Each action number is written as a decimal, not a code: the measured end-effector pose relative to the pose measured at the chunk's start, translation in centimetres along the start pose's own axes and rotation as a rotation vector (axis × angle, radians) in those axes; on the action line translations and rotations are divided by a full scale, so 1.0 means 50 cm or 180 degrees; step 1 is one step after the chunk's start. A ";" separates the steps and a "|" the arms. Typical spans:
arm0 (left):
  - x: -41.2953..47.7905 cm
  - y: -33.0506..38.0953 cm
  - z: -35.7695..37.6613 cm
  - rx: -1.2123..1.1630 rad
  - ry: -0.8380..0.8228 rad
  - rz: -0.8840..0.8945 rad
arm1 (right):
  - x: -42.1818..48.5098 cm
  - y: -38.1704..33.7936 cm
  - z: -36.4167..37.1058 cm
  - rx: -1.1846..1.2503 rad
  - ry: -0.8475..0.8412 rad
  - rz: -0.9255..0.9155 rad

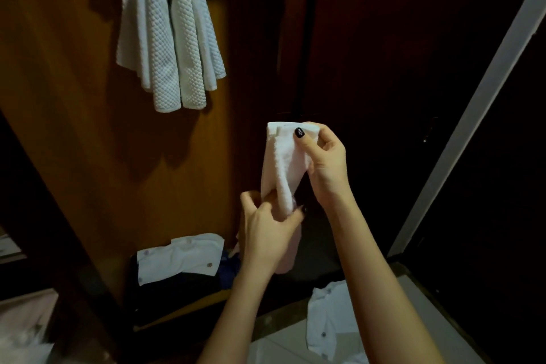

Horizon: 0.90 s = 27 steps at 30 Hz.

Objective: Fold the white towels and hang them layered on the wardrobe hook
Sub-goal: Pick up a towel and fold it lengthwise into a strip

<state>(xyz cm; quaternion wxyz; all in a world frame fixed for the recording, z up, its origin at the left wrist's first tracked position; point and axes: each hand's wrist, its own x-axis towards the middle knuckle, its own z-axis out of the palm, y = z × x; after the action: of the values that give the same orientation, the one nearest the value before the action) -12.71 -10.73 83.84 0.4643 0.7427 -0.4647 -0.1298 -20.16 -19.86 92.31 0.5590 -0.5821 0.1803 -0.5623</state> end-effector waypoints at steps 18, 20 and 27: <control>0.023 -0.110 0.028 -0.0367 -0.0672 0.0490 | 0.018 0.022 -0.070 0.0224 0.0048 0.0801; 0.016 -0.107 0.029 -0.0588 -0.0497 0.0585 | 0.024 0.024 -0.078 0.0265 0.0263 0.0790; 0.018 -0.099 0.009 -0.0806 -0.0830 0.0788 | 0.045 0.035 -0.113 0.0271 0.0769 0.0975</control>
<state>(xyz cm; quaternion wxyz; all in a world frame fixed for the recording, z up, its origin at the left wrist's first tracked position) -9.71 -11.03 79.79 0.5022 0.5927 -0.5885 -0.2241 -23.59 -24.83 90.39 0.6364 -0.4519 0.3086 -0.5436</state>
